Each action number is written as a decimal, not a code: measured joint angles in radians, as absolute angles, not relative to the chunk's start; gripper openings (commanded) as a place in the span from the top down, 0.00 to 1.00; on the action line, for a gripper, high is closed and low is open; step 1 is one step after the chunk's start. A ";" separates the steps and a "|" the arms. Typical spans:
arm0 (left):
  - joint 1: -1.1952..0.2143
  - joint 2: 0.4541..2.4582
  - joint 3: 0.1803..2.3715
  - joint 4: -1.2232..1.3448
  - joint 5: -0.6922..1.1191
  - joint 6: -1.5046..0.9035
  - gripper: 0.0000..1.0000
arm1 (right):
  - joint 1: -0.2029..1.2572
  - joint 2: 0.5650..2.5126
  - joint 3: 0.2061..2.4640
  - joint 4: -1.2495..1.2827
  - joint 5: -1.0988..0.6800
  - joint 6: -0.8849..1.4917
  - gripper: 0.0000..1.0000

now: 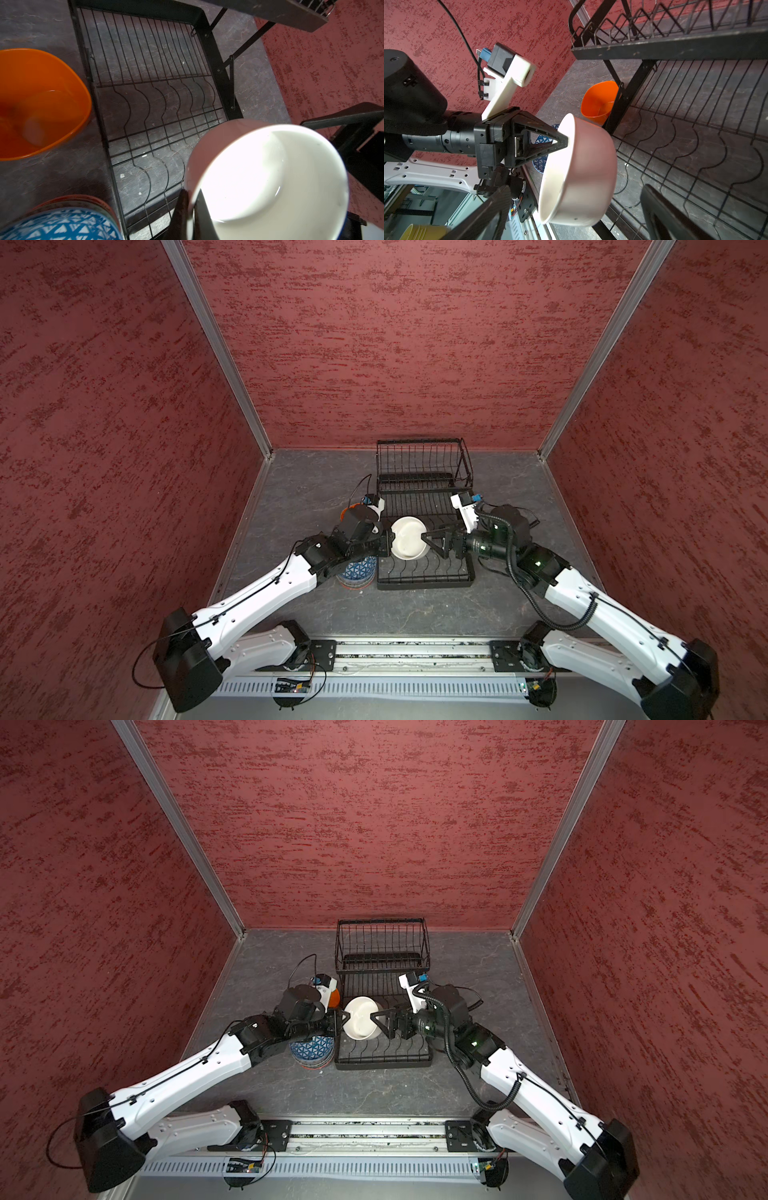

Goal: Load bowls into a dish rack
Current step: Place the bowl in the dish rack.

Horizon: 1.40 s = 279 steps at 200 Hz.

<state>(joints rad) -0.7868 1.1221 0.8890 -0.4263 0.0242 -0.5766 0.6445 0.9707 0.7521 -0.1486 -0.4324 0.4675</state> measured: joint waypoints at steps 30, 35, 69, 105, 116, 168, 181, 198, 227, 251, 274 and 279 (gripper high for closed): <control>-0.809 1.124 0.859 -0.355 0.025 -0.606 1.00 | 0.645 0.968 0.725 -0.152 -0.442 0.484 0.02; -0.811 1.124 0.854 -0.342 0.025 -0.610 1.00 | 0.645 0.968 0.722 -0.153 -0.442 0.487 0.02; -0.821 1.124 0.836 -0.283 0.019 -0.632 1.00 | 0.645 0.966 0.705 -0.141 -0.454 0.509 0.05; -0.828 1.134 0.829 -0.233 0.019 -0.656 1.00 | 0.645 0.963 0.690 -0.112 -0.476 0.533 0.07; -0.830 1.140 0.828 -0.216 0.019 -0.662 1.00 | 0.645 0.961 0.687 -0.099 -0.480 0.541 0.08; -0.833 1.163 0.825 -0.193 0.017 -0.684 1.00 | 0.643 0.959 0.664 -0.050 -0.486 0.572 0.18; -0.833 1.164 0.825 -0.189 0.017 -0.686 1.00 | 0.643 0.959 0.659 -0.040 -0.485 0.579 0.21; -0.833 1.164 0.825 -0.183 0.016 -0.688 1.00 | 0.642 0.957 0.653 -0.029 -0.483 0.587 0.24; -0.833 1.167 0.825 -0.177 0.017 -0.689 1.00 | 0.639 0.947 0.633 -0.006 -0.474 0.599 0.30; -0.834 1.173 0.825 -0.175 0.019 -0.692 1.00 | 0.637 0.939 0.617 0.004 -0.467 0.610 0.35; -0.834 1.174 0.825 -0.172 0.019 -0.694 1.00 | 0.634 0.937 0.612 0.013 -0.463 0.625 0.41; -0.834 1.174 0.825 -0.172 0.020 -0.694 1.00 | 0.633 0.937 0.612 0.015 -0.463 0.628 0.42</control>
